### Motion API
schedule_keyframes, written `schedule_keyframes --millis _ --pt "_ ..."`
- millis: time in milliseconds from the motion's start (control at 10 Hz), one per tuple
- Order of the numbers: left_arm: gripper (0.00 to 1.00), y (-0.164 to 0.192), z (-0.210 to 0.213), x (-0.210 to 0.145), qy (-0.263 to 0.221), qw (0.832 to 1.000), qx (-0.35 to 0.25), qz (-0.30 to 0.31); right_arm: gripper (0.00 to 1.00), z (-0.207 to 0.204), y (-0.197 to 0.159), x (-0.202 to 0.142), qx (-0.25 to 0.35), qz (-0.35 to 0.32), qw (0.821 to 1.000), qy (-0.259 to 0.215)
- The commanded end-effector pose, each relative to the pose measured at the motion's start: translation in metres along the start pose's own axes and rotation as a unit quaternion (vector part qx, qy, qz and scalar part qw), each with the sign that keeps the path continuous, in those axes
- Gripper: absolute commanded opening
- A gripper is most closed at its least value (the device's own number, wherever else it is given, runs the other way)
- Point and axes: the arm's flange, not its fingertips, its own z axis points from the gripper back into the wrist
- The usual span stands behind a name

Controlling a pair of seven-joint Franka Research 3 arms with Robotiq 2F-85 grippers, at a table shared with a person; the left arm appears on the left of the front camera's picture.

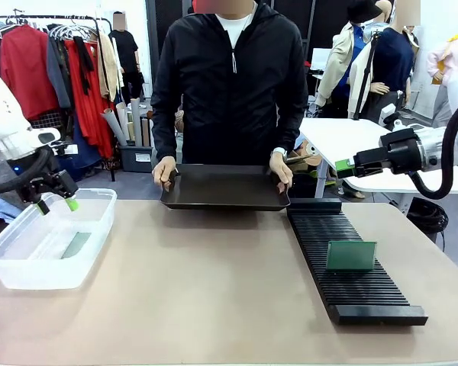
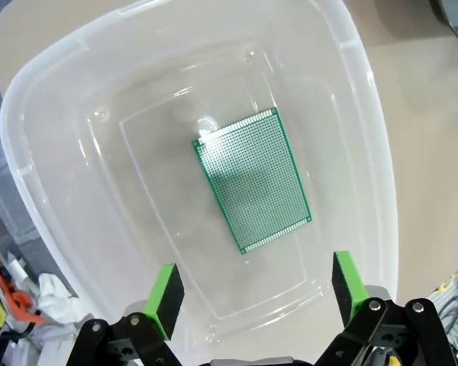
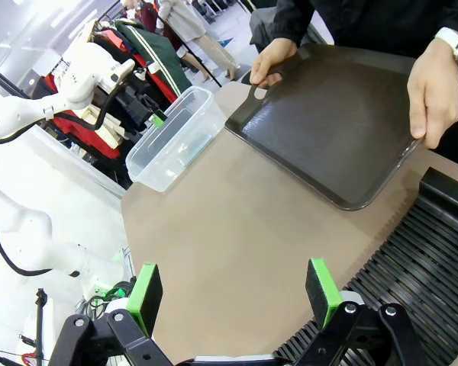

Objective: Sort PCBs into racks and boxes based on the side picked up.
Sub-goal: If the short side of the Blank PCB is picked up, insert it into the PCB Rack ; if the long side is picked up, place it in the Organizing box.

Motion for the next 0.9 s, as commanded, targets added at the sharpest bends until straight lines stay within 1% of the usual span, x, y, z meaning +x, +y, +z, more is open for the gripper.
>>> schedule_keyframes --millis 0,800 --pt "1.0 0.0026 -0.0023 -0.0004 0.001 1.0 -0.002 -0.003 1.0 -0.0014 0.0005 0.0006 0.0 0.009 1.0 -0.008" --pt "1.0 0.0026 -0.0023 -0.0004 0.001 1.0 -0.002 -0.003 1.0 -0.0014 0.0005 0.0006 0.0 0.009 1.0 -0.008"
